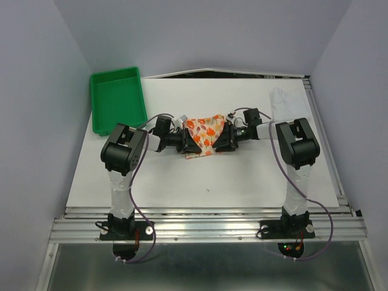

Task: Fold and stack the skirts
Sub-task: Fold the skirt, then neatly place the folded skirt to the corner

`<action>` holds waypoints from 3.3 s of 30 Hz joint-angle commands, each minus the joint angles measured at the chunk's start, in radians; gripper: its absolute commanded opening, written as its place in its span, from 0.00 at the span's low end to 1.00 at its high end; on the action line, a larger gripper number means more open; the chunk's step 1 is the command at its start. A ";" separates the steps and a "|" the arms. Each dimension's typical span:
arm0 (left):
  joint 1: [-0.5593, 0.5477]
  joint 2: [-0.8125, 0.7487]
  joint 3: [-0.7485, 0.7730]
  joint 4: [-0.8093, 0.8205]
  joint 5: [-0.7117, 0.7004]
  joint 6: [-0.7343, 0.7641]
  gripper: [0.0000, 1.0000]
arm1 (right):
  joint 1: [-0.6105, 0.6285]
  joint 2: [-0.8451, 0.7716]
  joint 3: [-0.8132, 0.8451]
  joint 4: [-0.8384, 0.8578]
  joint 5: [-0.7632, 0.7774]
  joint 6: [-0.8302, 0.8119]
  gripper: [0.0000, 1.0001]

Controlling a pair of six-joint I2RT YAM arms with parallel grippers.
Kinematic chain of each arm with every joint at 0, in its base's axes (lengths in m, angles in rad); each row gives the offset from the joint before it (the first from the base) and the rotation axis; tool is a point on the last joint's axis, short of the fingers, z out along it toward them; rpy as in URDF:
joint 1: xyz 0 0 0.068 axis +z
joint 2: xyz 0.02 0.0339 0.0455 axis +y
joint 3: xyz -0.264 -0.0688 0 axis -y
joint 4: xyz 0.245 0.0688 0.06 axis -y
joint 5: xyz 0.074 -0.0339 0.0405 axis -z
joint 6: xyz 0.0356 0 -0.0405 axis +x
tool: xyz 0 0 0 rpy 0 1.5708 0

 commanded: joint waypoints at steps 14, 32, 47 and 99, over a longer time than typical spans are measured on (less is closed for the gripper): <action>0.046 -0.235 0.085 -0.240 0.006 0.319 0.26 | -0.015 -0.277 0.026 0.019 0.009 0.075 0.58; 0.065 -0.002 0.318 -0.030 -0.064 0.130 0.28 | -0.024 0.158 0.477 -0.027 0.175 -0.088 0.56; 0.121 -0.017 0.362 -0.081 -0.051 0.178 0.46 | -0.044 0.055 0.551 0.036 0.165 0.008 0.74; -0.561 -0.151 0.129 -0.188 -1.146 1.468 0.43 | -0.165 -0.532 -0.218 -0.213 0.540 0.136 1.00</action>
